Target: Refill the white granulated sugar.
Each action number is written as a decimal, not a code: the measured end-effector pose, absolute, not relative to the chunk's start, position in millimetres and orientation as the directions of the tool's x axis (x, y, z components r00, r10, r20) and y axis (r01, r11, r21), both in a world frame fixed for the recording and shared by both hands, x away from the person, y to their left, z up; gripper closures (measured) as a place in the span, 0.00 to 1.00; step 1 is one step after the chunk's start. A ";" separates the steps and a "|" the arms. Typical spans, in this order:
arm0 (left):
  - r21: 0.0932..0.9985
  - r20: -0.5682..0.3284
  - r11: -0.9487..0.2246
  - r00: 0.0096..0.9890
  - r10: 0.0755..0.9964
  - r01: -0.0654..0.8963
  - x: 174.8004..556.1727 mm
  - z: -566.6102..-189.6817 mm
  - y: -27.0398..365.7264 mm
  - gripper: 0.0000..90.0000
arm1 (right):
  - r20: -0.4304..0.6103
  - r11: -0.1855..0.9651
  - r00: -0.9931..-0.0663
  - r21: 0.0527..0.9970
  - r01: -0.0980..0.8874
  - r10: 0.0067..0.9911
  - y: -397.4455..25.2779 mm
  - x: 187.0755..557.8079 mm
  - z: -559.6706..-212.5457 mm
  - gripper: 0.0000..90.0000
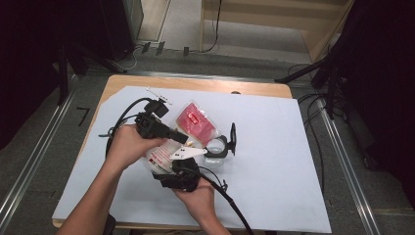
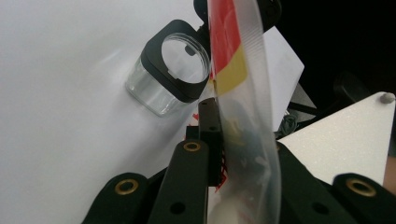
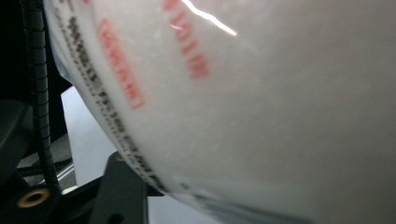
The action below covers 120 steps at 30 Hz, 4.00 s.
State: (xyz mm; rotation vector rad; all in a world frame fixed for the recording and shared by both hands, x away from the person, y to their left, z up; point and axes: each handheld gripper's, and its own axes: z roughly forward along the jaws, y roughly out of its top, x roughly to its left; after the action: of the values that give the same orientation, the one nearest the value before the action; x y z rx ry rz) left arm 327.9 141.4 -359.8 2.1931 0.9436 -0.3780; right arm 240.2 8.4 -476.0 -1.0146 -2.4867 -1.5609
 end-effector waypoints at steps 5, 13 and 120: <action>0.533 -0.455 -0.546 0.763 0.459 0.646 324.7 -359.9 138.2 0.89 | 0.394 0.253 -0.798 0.803 0.540 0.455 4.6 239.3 -478.4 0.66; 0.561 -0.481 -0.544 0.781 0.399 0.624 327.7 -366.4 141.2 0.85 | 0.425 0.230 -0.807 0.808 0.542 0.410 -0.3 239.7 -479.2 0.68; 0.451 -0.486 -0.492 0.667 0.565 0.745 332.4 -332.9 127.5 0.96 | 0.421 0.210 -0.811 0.821 0.531 0.406 5.6 239.4 -455.4 0.68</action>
State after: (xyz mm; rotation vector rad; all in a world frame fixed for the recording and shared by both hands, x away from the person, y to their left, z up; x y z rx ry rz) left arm 332.4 127.5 -332.9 2.2343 1.0066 -0.3609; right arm 239.4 5.6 -455.4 -0.9154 -2.3531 -1.6719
